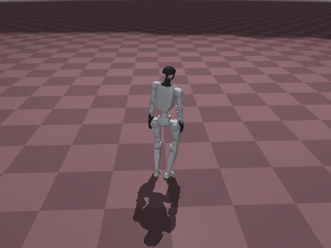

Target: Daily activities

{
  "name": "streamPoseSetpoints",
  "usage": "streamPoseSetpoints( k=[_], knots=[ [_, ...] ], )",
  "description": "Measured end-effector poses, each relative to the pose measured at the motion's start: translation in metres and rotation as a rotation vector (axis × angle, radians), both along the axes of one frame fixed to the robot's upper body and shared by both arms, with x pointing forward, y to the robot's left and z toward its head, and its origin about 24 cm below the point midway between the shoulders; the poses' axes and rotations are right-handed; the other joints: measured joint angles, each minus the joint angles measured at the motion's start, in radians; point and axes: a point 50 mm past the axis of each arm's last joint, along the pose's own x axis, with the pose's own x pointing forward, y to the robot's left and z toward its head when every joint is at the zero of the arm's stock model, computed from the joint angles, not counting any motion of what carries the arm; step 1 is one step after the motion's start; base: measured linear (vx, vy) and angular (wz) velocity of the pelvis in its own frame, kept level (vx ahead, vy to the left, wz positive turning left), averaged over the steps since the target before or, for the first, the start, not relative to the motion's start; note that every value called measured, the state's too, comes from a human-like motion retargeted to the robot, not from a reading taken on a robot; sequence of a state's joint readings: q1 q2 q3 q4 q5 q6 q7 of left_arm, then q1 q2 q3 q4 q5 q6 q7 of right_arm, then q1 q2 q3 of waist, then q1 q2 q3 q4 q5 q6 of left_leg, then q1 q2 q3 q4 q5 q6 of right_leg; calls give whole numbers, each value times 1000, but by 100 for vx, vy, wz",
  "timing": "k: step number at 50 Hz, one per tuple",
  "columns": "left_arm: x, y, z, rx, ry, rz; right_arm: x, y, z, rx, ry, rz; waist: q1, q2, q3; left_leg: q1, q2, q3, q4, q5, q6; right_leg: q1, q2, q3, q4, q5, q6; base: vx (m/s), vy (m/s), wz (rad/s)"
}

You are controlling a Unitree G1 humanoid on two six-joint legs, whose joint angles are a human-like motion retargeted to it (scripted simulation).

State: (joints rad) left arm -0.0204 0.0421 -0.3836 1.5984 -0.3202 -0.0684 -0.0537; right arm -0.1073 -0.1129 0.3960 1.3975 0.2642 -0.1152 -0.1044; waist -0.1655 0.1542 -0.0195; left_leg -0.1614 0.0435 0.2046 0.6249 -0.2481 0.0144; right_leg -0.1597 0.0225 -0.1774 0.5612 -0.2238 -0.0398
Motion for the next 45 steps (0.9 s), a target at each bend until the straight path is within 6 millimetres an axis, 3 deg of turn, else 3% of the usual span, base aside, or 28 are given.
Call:
streamPoseSetpoints(
  k=[5, 7, 12, 17, 25, 36, 45],
  knots=[
    [-4, 7, 0, 27, 16, -45, 4, -2, 1, -43, -5, 67, 16, -16, 11, -2, -6, -20, 26, -167, 45, 11, -9, -28, 11, -162, -29, -6, 1, 13],
    [0, 8, 1, 34, 0, -33, 10, 0, 2, -46, -16, 91, 21, -24, 26, 3, 0, -17, 24, -190, 46, 16, -10, -47, 7, -175, -34, -3, 1, 8],
    [2, 6, 0, 28, -16, -14, 15, 5, 3, -11, -16, 142, 27, -47, 25, 20, -18, -31, -95, -104, 18, -6, -28, -80, -29, -113, -29, -3, 1, 8],
    [4, 4, 0, 22, -24, -60, 17, 9, 3, 17, -9, 189, 26, -74, 34, 13, -47, -59, -162, -89, 11, -65, -48, -74, 21, -124, -18, -7, 3, 25],
    [31, 5, 2, 25, -107, -129, 33, 12, 8, 36, -44, 258, 29, -111, 45, -29, -104, -86, -283, -40, 29, -148, -70, -36, 14, -147, -17, -9, 2, 27],
    [76, 7, 10, 85, -281, -195, 73, 14, 26, -3, -201, 307, 62, -72, 80, -297, -62, -139, -144, -37, 15, -281, -12, -51, -108, -44, -19, -10, -3, 5],
    [83, 5, 11, 95, -316, -156, 84, 13, 32, -13, -256, 276, 71, -43, 50, -439, -28, -162, -133, -27, 5, -371, 24, -78, -191, 30, -14, -2, -1, -2]
  ],
)
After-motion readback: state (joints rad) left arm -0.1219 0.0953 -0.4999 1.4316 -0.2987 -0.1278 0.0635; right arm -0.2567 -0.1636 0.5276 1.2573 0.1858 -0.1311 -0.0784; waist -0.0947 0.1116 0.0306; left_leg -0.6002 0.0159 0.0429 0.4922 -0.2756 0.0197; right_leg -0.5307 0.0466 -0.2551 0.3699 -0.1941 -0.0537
